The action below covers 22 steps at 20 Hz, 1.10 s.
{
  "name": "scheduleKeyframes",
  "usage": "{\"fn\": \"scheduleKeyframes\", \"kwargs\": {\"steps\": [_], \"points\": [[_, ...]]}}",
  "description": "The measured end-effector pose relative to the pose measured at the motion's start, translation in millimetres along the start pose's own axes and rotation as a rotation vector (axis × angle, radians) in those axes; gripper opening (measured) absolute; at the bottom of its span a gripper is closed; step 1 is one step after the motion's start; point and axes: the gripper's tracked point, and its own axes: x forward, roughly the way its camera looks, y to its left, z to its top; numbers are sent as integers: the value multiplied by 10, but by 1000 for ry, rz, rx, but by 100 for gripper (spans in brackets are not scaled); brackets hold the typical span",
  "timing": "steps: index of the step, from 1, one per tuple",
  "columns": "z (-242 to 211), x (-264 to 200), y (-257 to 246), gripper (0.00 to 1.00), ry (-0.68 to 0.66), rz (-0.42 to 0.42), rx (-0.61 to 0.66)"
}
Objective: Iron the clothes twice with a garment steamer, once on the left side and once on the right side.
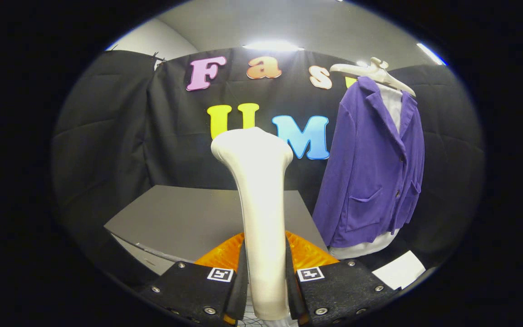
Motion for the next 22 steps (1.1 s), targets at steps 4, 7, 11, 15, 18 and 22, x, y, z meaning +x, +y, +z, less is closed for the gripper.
{"fn": "scheduleKeyframes", "kwargs": {"steps": [4,7,11,15,18,22], "points": [[-45,-410,-139,36,-75,5,28],[-138,-700,-282,36,-128,-15,24],[-308,-1017,-381,36,-174,-12,24],[-384,-1258,-530,36,-227,-22,25],[-348,-1336,-678,36,-237,-36,38],[-152,-1394,-931,36,-263,-70,32]]}}
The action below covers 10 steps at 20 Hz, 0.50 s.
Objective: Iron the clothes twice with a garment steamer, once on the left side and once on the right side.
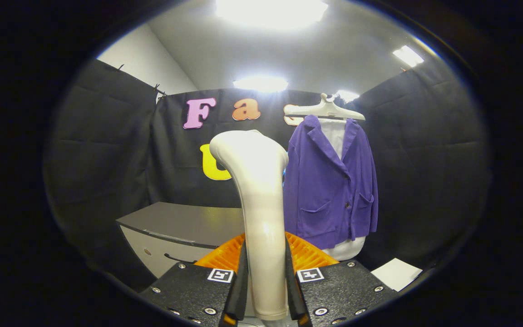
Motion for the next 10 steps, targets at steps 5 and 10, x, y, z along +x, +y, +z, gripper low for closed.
{"fn": "scheduleKeyframes", "kwargs": {"steps": [5,10], "points": [[316,124,-269,36,-42,-54,15],[705,435,-558,36,-97,-110,29]]}}
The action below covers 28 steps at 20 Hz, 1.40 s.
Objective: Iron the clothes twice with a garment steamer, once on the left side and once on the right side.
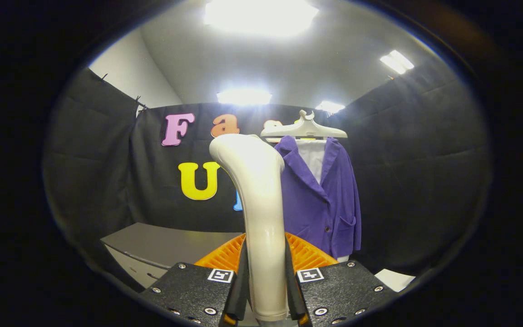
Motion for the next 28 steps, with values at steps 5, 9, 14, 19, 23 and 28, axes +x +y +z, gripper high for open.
{"fn": "scheduleKeyframes", "kwargs": {"steps": [5,9,14,19,23,28], "points": [[257,384,-231,36,-43,-71,4],[419,753,-381,36,-69,-130,6],[537,1241,-580,36,-86,-202,-14],[509,1693,-640,36,-77,-240,-33],[396,1982,-693,36,-58,-269,-27],[164,2294,-764,36,-28,-301,-42]]}}
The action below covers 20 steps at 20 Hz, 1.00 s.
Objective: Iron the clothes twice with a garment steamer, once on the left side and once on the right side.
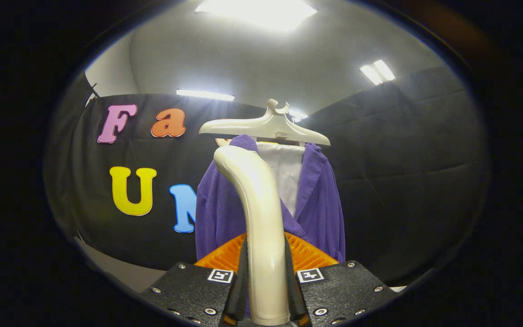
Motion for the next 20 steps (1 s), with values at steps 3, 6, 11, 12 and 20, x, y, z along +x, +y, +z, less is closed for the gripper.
{"fn": "scheduleKeyframes", "kwargs": {"steps": [3,6,11,12,20], "points": [[-202,146,47,36,36,-3,-8],[-386,229,94,37,60,-7,-24],[-668,144,160,37,101,0,-48],[-710,123,149,37,108,3,-51],[-1194,-220,-3,37,177,20,-61]]}}
